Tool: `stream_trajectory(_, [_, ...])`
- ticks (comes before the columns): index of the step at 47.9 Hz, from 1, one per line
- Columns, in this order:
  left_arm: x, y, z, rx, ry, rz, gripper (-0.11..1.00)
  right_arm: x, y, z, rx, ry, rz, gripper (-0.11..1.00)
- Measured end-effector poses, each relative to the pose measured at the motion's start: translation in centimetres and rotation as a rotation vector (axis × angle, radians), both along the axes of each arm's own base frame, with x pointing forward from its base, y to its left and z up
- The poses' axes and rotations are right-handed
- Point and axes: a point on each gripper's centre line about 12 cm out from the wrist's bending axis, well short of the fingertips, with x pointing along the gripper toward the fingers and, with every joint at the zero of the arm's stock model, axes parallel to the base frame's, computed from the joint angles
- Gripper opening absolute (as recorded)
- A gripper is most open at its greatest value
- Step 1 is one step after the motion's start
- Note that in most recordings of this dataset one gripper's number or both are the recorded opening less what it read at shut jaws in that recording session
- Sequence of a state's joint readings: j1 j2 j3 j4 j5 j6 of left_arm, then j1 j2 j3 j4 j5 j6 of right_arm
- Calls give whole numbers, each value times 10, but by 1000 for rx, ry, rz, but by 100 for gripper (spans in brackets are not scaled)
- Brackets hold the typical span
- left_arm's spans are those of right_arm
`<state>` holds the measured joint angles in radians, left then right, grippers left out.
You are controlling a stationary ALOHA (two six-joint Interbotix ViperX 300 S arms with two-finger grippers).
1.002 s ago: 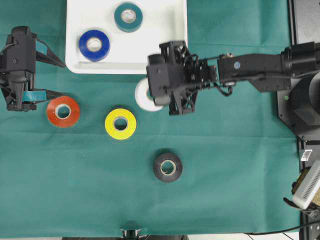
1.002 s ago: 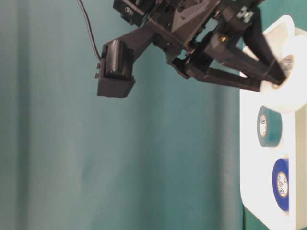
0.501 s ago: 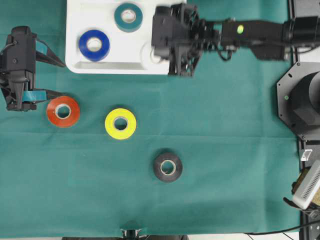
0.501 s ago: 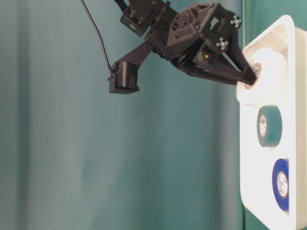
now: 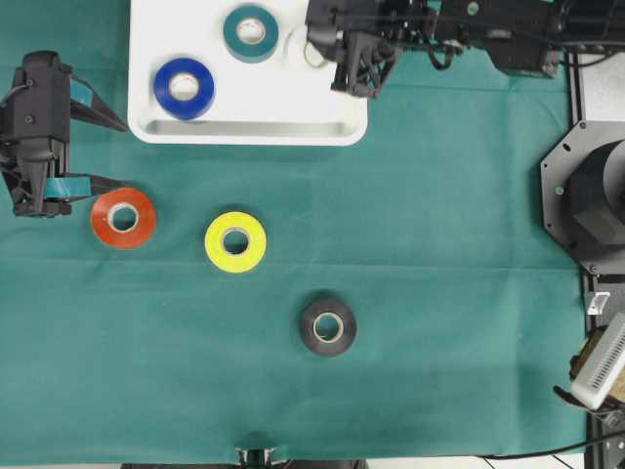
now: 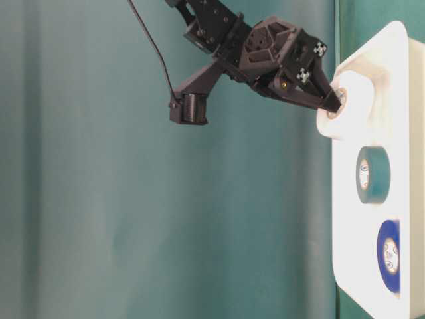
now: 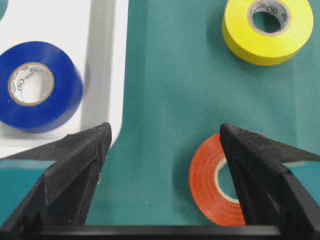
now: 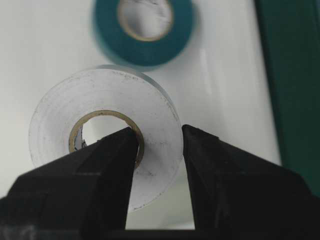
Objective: Put the tape alternately from left to right into the white case.
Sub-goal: 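Lift the white roll and carry it toward the tray, then release the white roll in the tray's top right and withdraw right gripper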
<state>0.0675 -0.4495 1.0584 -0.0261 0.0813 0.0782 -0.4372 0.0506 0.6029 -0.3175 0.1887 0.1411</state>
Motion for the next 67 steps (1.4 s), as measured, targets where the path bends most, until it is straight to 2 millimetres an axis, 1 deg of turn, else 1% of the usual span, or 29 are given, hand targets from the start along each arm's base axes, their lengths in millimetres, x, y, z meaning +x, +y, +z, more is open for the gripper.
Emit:
stream_trajectory(6, [0,0,0,1,2,-1,99,2,-11,-1,-3,-7,-20,3])
stream_trajectory(13, [0,0,0,-1,1,3,99,3,-16,-2,-3,-7,-31,3])
stream_trajectory(28, [0,0,0,0,0,0,99,2,-18,-2,-2,-5,-36,3])
stream_trajectory(30, [0,0,1,0,-3,0,99,2,-18,-3,-1,-4,-37,8])
stream_trajectory(34, [0,0,0,1,2,-1,99,2,-18,-2,-2,-5,-36,27])
stream_trajectory(38, [0,0,0,1,0,-1,99,2,-17,-3,-1,-4,-35,50])
stream_trajectory(39, [1,0,0,-1,-2,1,99,2,-18,-3,-1,-4,-37,59])
stream_trajectory(43, [0,0,0,0,0,0,99,2,-18,-3,-1,-4,-37,80])
stream_trajectory(44, [0,0,0,1,0,-1,99,2,-18,-3,0,-5,-38,82])
stream_trajectory(48, [0,0,0,1,2,-1,99,2,-18,-3,0,-5,-38,80])
stream_trajectory(67, [0,0,0,0,0,0,99,1,-17,-4,2,-3,-39,81])
